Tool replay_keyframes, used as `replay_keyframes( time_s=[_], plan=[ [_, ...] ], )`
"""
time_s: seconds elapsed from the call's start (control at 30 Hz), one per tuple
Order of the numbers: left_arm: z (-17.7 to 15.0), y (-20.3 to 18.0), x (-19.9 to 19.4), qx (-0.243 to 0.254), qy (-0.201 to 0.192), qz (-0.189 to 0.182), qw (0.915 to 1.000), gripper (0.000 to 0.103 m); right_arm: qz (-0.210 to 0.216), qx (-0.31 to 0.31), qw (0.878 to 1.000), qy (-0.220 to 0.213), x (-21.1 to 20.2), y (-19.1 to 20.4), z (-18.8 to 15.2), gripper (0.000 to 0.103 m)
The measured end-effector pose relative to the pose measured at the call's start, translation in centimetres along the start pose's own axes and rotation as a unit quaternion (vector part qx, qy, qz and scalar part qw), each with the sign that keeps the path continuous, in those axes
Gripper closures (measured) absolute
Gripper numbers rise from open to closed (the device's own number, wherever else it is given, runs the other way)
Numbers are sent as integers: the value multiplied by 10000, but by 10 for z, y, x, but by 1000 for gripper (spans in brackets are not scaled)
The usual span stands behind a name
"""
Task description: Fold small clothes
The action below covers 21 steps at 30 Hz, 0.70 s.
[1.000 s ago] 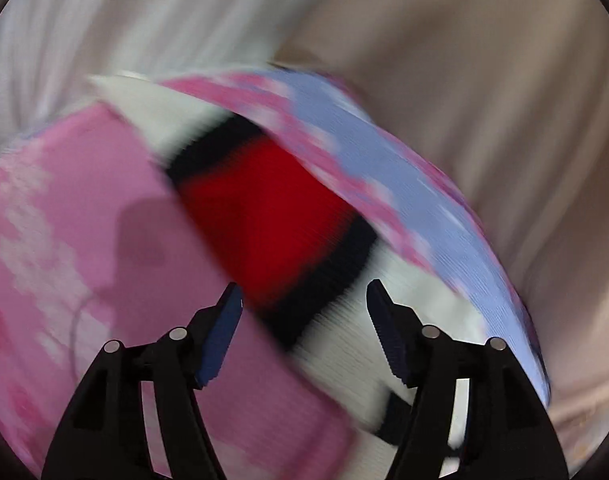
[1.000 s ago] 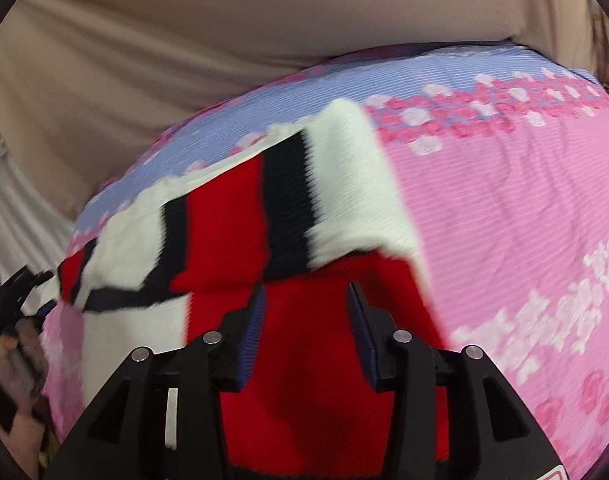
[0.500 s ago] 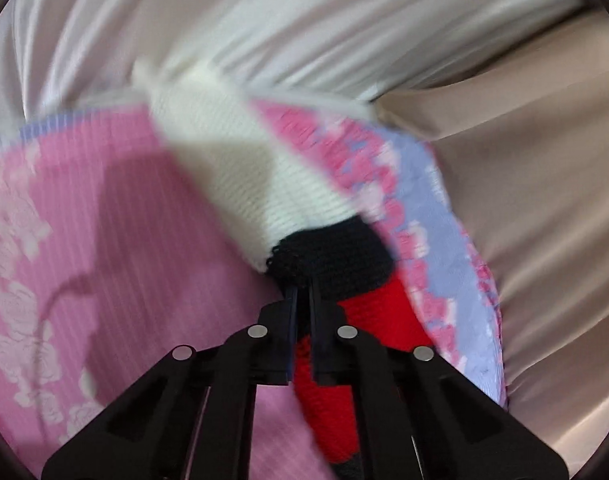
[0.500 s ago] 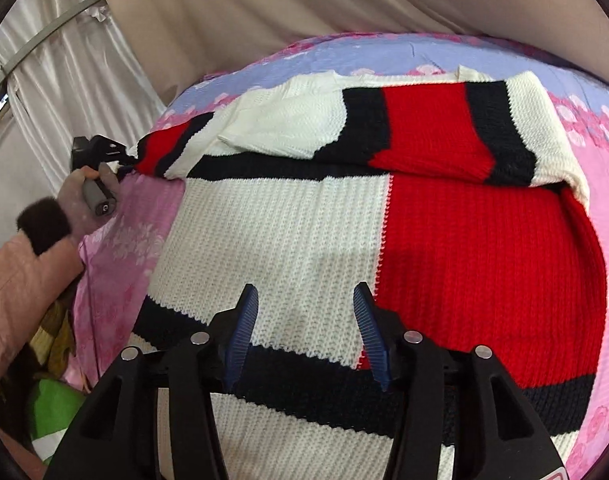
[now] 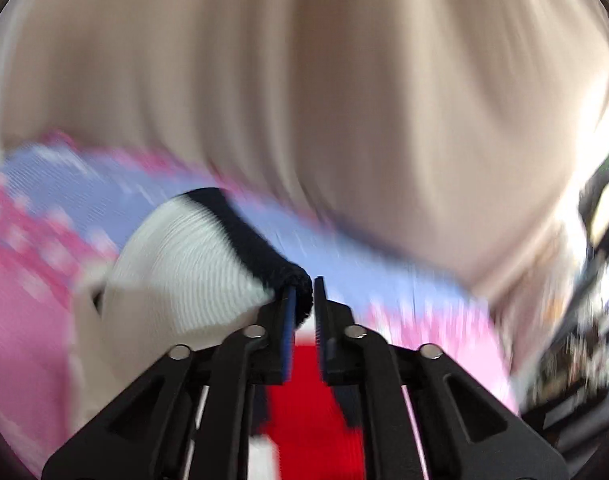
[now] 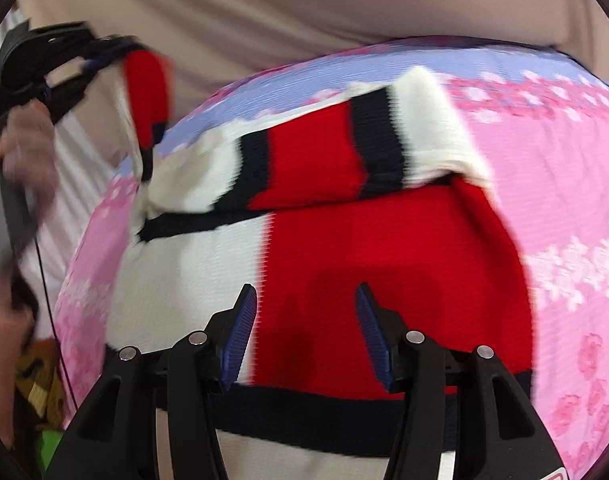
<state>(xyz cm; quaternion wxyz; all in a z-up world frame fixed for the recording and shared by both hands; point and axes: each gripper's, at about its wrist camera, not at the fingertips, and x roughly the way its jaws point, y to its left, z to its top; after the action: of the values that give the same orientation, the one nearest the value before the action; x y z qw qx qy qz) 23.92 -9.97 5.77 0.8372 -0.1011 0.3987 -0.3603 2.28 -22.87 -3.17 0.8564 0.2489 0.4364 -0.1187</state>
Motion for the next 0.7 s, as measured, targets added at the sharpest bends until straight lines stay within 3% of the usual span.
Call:
replay_keyframes(
  time_s=[0.07, 0.13, 0.23, 0.3, 0.4, 0.47, 0.53, 0.7],
  plan=[
    [-38, -16, 26, 73, 499, 187, 9986, 78, -163, 161, 9997, -59, -8, -20, 1, 52],
    [-76, -16, 31, -93, 752, 225, 9969, 78, -245, 266, 9992, -155, -17, -37, 6, 51],
    [-101, 2, 5, -218, 717, 490, 9960, 73, -232, 143, 9993, -274, -20, -45, 20, 46],
    [-110, 19, -14, -299, 634, 759, 9947, 65, -2, 92, 9996, -274, -11, -43, 40, 44],
    [-116, 53, -40, -516, 634, 1204, 9894, 64, 256, -212, 9989, -338, 13, -19, 72, 41],
    [-121, 72, -58, -754, 549, 1436, 9852, 64, 51, -1036, 9935, -469, 36, 17, 88, 40],
    [-126, 87, -76, -938, 438, 1648, 9809, 64, -162, -2021, 9783, -429, 63, 61, 94, 40],
    [-137, 111, -104, -1047, 348, 1962, 9743, 60, 231, -3331, 9424, -198, 107, 138, 84, 35]
  ],
)
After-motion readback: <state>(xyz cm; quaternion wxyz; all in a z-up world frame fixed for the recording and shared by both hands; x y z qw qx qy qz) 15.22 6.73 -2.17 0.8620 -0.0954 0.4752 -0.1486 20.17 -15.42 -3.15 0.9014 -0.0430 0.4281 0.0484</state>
